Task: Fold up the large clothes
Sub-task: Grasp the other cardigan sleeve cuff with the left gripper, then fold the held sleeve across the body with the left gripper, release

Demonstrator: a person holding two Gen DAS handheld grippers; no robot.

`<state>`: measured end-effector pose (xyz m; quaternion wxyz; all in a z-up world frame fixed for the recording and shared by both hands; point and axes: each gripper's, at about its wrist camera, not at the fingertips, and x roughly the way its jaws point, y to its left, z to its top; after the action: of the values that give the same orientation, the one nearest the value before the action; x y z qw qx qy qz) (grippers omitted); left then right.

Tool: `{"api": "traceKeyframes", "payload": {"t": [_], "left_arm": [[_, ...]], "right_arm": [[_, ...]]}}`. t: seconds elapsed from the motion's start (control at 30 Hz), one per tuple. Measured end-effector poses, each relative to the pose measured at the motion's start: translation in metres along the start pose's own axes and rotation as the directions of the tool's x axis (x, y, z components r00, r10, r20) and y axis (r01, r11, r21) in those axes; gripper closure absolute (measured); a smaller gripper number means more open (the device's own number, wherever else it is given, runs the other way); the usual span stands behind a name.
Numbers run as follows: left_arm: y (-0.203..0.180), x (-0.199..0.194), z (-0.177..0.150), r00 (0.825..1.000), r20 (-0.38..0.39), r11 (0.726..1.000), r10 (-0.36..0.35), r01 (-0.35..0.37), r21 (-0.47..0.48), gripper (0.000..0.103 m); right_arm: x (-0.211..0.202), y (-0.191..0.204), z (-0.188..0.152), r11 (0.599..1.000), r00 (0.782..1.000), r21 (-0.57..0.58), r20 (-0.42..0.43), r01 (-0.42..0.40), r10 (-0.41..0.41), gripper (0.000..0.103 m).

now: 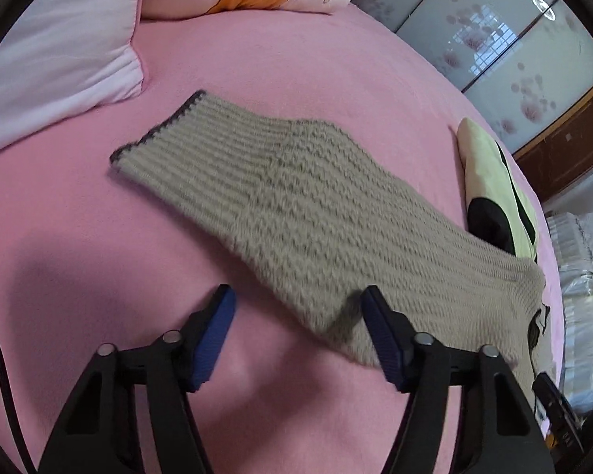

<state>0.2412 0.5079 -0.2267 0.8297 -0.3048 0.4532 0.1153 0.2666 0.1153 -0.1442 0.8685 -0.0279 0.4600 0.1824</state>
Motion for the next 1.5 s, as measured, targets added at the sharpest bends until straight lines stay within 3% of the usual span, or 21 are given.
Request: {"api": "traceKeyframes", "payload": {"t": [0.13, 0.23, 0.33, 0.43, 0.5, 0.57, 0.67, 0.8, 0.93, 1.07, 1.13, 1.17, 1.3, 1.5], "left_arm": [[-0.008, 0.012, 0.010, 1.000, 0.018, 1.000, 0.017, -0.017, -0.004, 0.093], [-0.033, 0.008, 0.014, 0.994, 0.069, 0.997, 0.080, -0.081, 0.013, 0.096], [-0.070, -0.016, 0.014, 0.986, 0.148, 0.993, 0.076, -0.088, 0.073, 0.097], [-0.127, -0.054, 0.011, 0.978, 0.210, 0.984, -0.003, -0.034, 0.174, 0.097], [-0.175, -0.082, 0.005, 0.968, 0.231, 0.965, -0.093, 0.031, 0.261, 0.097], [-0.232, -0.106, -0.007, 0.957, 0.229, 0.928, -0.177, 0.085, 0.363, 0.097], [-0.307, -0.123, -0.036, 0.950, 0.189, 0.857, -0.248, 0.124, 0.501, 0.097], [-0.383, -0.105, -0.086, 0.950, 0.095, 0.776, -0.299, 0.184, 0.604, 0.096], [-0.429, -0.037, -0.143, 0.966, -0.068, 0.757, -0.250, 0.239, 0.608, 0.096], [-0.443, 0.036, -0.193, 0.971, -0.216, 0.755, -0.107, 0.220, 0.617, 0.090], [-0.435, 0.054, -0.209, 0.958, -0.273, 0.764, -0.083, 0.237, 0.600, 0.072], [-0.433, 0.057, -0.213, 0.957, -0.280, 0.771, -0.082, 0.239, 0.590, 0.069], [-0.426, 0.043, -0.216, 0.944, -0.297, 0.769, -0.143, 0.295, 0.567, 0.048], [-0.423, -0.022, -0.205, 0.942, -0.268, 0.726, -0.200, 0.326, 0.606, 0.041]], "right_arm": [[0.008, -0.005, -0.005, 1.000, 1.000, 0.001, -0.019, 0.005, -0.005, 0.046], [0.006, -0.016, -0.008, 1.000, 1.000, 0.013, -0.021, 0.016, -0.015, 0.046], [-0.005, -0.033, -0.010, 0.999, 1.000, 0.037, -0.011, 0.027, -0.026, 0.046], [-0.022, -0.054, -0.012, 0.997, 0.999, 0.070, 0.010, 0.037, -0.038, 0.046], [-0.037, -0.073, -0.014, 0.994, 0.999, 0.104, 0.029, 0.042, -0.046, 0.046], [-0.050, -0.091, -0.017, 0.989, 0.998, 0.138, 0.048, 0.045, -0.052, 0.046], [-0.073, -0.122, -0.021, 0.979, 0.994, 0.195, 0.077, 0.057, -0.073, 0.046], [-0.102, -0.172, -0.036, 0.959, 0.985, 0.265, 0.105, 0.102, -0.134, 0.046], [-0.116, -0.217, -0.057, 0.938, 0.979, 0.314, 0.088, 0.149, -0.185, 0.046], [-0.117, -0.259, -0.080, 0.916, 0.976, 0.357, 0.041, 0.186, -0.214, 0.045], [-0.116, -0.274, -0.089, 0.908, 0.976, 0.373, 0.025, 0.191, -0.216, 0.045], [-0.116, -0.280, -0.092, 0.905, 0.977, 0.380, 0.022, 0.189, -0.214, 0.045], [-0.116, -0.287, -0.097, 0.910, 0.981, 0.380, 0.029, 0.165, -0.190, 0.045], [-0.116, -0.264, -0.082, 0.937, 0.991, 0.339, 0.072, 0.079, -0.110, 0.045]]}}
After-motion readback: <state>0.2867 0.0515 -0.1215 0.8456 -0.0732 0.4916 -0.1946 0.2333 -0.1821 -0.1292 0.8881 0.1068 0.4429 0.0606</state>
